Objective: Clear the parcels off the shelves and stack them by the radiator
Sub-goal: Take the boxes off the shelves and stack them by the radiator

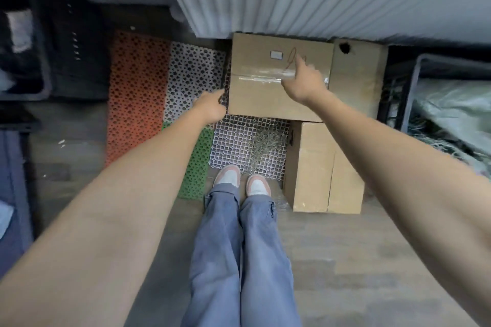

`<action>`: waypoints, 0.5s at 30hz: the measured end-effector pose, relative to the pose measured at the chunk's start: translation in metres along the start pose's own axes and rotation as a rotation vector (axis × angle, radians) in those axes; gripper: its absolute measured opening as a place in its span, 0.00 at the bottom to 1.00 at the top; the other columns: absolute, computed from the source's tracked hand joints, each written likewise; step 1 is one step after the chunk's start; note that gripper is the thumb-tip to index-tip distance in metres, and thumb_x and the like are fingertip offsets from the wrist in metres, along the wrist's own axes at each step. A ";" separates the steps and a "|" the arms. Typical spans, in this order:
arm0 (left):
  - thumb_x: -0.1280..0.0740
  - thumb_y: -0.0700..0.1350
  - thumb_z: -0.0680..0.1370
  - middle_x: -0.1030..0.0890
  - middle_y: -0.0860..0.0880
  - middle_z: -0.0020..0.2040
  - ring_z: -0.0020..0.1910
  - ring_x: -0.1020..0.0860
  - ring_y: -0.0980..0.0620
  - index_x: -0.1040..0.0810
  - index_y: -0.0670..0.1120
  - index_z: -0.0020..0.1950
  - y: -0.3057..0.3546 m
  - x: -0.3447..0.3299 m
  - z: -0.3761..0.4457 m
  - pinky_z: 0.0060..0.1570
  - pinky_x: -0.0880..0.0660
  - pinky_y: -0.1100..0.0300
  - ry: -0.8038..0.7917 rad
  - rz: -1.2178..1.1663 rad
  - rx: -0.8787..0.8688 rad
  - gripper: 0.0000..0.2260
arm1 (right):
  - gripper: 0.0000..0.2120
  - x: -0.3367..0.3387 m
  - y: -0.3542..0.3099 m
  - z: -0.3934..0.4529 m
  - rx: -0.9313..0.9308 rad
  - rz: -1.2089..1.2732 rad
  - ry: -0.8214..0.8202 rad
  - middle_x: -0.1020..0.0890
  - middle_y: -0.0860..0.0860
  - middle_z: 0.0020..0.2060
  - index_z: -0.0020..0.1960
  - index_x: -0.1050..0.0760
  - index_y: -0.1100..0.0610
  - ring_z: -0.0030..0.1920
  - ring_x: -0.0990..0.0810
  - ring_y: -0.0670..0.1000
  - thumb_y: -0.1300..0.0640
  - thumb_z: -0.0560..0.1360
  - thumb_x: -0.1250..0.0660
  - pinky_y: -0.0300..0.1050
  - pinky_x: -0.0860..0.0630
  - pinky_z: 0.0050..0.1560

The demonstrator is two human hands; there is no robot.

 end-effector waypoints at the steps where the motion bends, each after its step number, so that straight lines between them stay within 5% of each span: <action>1: 0.44 0.41 0.78 0.46 0.41 0.76 0.70 0.37 0.34 0.45 0.53 0.76 0.003 0.025 -0.023 0.69 0.35 0.46 0.050 -0.017 0.004 0.27 | 0.32 0.017 -0.023 -0.018 0.049 -0.024 -0.009 0.38 0.63 0.73 0.77 0.52 0.58 0.71 0.37 0.64 0.55 0.78 0.42 0.53 0.38 0.70; 9: 0.44 0.44 0.79 0.38 0.39 0.74 0.72 0.37 0.40 0.39 0.49 0.75 0.007 0.199 -0.259 0.72 0.41 0.56 0.370 -0.132 -0.057 0.23 | 0.27 0.091 -0.181 -0.203 0.345 -0.126 -0.131 0.31 0.59 0.70 0.75 0.43 0.60 0.70 0.32 0.58 0.57 0.78 0.43 0.47 0.36 0.68; 15: 0.42 0.44 0.80 0.38 0.43 0.75 0.71 0.35 0.44 0.39 0.49 0.75 -0.099 0.237 -0.447 0.67 0.37 0.58 0.487 -0.288 0.040 0.23 | 0.22 0.107 -0.303 -0.343 0.653 -0.484 -0.216 0.31 0.58 0.70 0.71 0.34 0.61 0.70 0.32 0.57 0.56 0.79 0.42 0.42 0.35 0.65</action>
Point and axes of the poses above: each hand's wrist, its own z-axis towards the middle knuckle, its own x-axis out of the back of the hand, y = z × x, the point moved 10 cm from there along z, towards the middle knuckle
